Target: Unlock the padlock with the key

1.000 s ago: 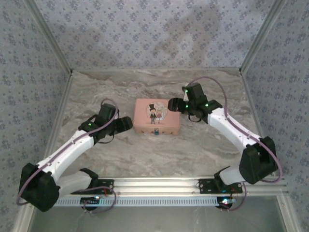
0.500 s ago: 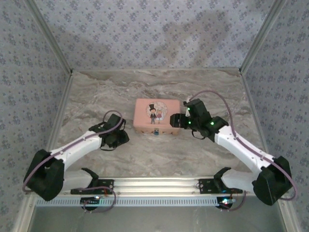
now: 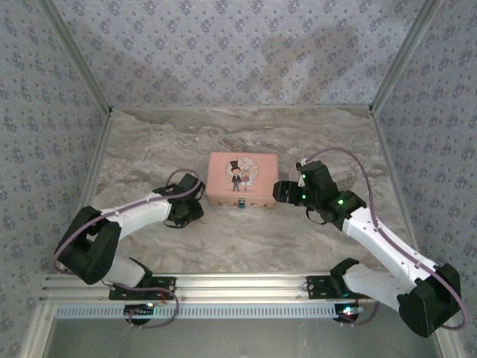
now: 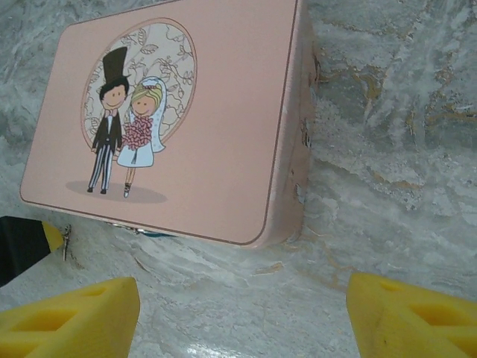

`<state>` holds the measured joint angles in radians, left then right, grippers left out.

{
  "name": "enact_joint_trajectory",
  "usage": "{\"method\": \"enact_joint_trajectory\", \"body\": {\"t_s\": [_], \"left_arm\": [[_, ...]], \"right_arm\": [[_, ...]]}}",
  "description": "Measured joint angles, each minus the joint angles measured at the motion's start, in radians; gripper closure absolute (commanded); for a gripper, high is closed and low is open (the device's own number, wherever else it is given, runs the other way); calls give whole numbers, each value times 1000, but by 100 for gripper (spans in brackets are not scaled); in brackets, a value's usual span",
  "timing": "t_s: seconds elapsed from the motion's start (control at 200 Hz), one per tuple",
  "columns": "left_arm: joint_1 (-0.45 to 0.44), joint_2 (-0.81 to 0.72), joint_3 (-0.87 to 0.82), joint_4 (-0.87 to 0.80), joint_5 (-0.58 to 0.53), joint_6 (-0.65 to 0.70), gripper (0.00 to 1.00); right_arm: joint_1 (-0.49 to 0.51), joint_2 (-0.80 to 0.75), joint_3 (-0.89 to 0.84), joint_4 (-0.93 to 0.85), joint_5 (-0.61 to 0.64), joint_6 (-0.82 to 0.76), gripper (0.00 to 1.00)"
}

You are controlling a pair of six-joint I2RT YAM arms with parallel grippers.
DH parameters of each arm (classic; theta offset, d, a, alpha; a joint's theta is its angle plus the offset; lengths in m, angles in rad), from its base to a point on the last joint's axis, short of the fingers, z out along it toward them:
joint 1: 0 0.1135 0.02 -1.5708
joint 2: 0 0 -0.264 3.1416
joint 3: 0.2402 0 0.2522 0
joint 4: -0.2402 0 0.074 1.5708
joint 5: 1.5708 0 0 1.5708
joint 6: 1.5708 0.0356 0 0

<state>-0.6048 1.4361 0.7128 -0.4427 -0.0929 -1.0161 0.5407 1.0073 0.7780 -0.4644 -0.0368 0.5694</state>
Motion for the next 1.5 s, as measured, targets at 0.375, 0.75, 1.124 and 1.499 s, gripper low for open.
{"method": "enact_joint_trajectory", "body": {"t_s": [0.375, 0.75, 1.124, 1.499], "left_arm": [[-13, 76, 45, 18, -40, -20, 88], [-32, 92, 64, 35, -61, -14, 100], [-32, -236, 33, -89, -53, 47, 100], [-32, -321, 242, -107, 103, 138, 100]], "right_arm": [[-31, -39, -27, -19, -3, 7, 24], [-68, -55, -48, -26, -12, 14, 24], [-58, -90, -48, 18, -40, 18, 26], [-25, -122, -42, 127, -214, 21, 33]]}}
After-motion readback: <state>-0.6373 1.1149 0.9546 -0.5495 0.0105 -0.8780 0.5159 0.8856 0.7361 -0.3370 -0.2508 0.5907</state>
